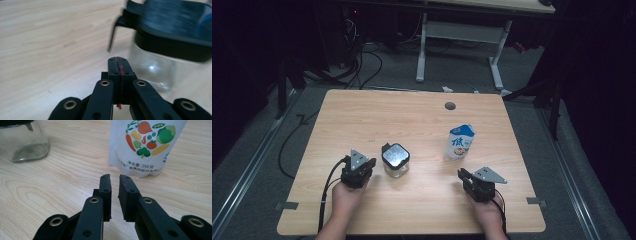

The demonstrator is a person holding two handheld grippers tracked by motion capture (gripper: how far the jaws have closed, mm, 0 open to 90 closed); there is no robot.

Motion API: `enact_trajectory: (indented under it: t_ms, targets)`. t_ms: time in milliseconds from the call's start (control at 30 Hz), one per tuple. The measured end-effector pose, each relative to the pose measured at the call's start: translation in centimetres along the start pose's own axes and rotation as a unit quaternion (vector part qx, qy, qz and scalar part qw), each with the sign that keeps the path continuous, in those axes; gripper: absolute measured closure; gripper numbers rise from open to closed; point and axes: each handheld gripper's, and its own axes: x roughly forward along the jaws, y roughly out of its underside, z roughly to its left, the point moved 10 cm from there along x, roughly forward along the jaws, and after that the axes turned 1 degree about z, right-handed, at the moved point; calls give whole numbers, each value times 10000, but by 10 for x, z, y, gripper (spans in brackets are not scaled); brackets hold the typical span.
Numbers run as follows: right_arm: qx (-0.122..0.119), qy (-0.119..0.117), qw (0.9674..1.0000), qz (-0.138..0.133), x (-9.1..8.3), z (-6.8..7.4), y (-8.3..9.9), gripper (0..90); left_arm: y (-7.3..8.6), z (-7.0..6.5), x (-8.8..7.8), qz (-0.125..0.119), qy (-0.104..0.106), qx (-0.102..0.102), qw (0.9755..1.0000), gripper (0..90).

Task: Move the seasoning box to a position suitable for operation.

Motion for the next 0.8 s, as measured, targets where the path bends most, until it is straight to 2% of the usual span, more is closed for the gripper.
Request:
enact_trajectory:
  t_ms: [33,100,200,300,500,533,567,633,800]
  targets:
    - [13,12,10000,5,1,1,0,806,-5,4,8,-17,57,-38,10000,900]
    - [-33,8,10000,14,1,2,0,806,-7,4,11,-15,100,-12,9999,900]
    - [-94,19,9999,53,3,5,1,806,-9,-6,22,-49,290,12,9996,900]
    - [-92,7,9999,59,3,7,1,805,-9,-12,22,-70,337,33,9994,900]
    - [-127,7,9999,92,3,8,2,803,-9,-27,14,-181,477,29,9987,900]
    - [-116,-5,9999,81,3,8,2,803,-9,-35,10,-215,497,72,9985,900]
    - [-116,-5,9999,81,3,8,2,803,-9,-35,10,-215,497,72,9985,900]
    - [-99,-27,9999,52,2,8,1,802,-8,-44,5,-226,474,153,9985,900]
    - [-61,-54,10000,37,2,8,1,798,-11,-42,-7,-342,339,40,9988,878]
